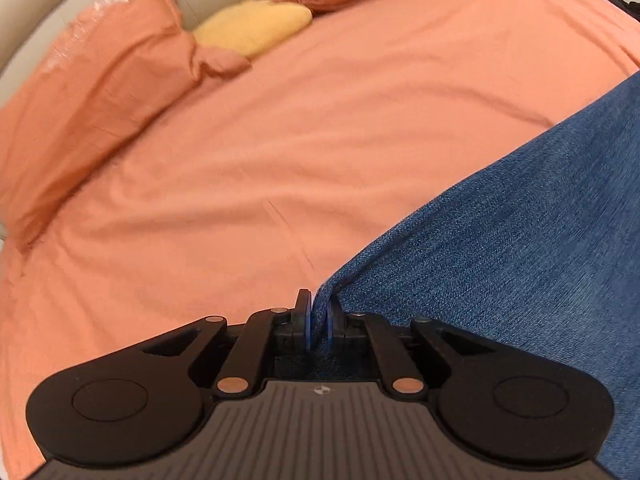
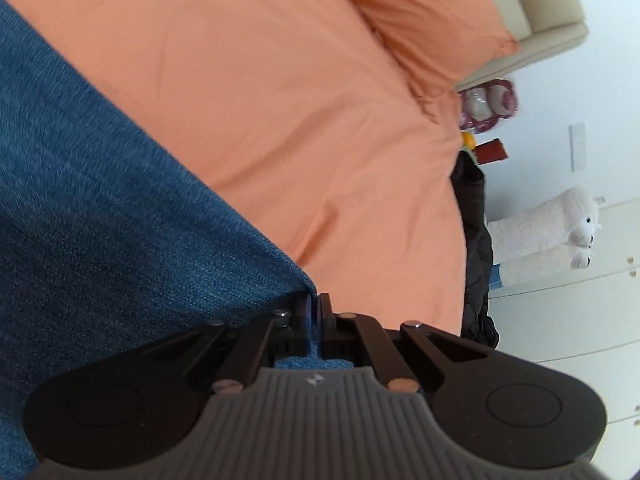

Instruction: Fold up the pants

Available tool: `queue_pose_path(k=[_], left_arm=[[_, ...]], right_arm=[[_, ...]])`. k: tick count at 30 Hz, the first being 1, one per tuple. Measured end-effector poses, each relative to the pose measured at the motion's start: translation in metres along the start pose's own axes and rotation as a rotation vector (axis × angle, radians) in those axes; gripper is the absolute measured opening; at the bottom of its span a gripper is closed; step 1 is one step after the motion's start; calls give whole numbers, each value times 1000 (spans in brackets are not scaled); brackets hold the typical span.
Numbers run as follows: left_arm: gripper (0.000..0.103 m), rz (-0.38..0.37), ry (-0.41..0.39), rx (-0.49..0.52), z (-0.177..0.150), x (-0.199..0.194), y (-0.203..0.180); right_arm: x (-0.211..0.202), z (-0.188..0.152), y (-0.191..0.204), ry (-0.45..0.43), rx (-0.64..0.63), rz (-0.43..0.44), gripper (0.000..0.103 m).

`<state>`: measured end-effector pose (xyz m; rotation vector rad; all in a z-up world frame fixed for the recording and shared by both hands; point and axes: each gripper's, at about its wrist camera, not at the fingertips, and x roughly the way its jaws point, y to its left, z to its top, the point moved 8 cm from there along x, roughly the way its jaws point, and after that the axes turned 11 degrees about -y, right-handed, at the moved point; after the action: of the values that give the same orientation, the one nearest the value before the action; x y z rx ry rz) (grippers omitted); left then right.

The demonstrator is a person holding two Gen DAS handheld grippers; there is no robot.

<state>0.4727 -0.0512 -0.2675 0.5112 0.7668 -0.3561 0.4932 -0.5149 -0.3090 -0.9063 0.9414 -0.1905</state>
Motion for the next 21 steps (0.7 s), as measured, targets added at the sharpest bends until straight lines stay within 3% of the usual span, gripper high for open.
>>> queue_pose_path(k=[3, 5, 6, 7, 9, 14, 21], left_arm=[[21, -11, 4, -28, -2, 6, 0], [45, -4, -11, -40, -4, 3, 4], [66, 9, -28, -44, -1, 1, 9], [68, 10, -45, -47, 0, -4, 13], [68, 3, -59, -58, 0, -16, 22], [68, 33, -81, -88, -13, -70, 59], [69, 119, -60, -280, -66, -150, 139]], right_arm=[[6, 1, 8, 20, 10, 7, 0], [7, 2, 10, 30, 36, 7, 0], [6, 2, 11, 35, 43, 7, 7], [5, 1, 10, 42, 47, -1, 20], [-4, 1, 6, 45, 65, -22, 36], [-49, 9, 1, 14, 267, 64, 40], [-159, 34, 59, -82, 498, 335, 44]])
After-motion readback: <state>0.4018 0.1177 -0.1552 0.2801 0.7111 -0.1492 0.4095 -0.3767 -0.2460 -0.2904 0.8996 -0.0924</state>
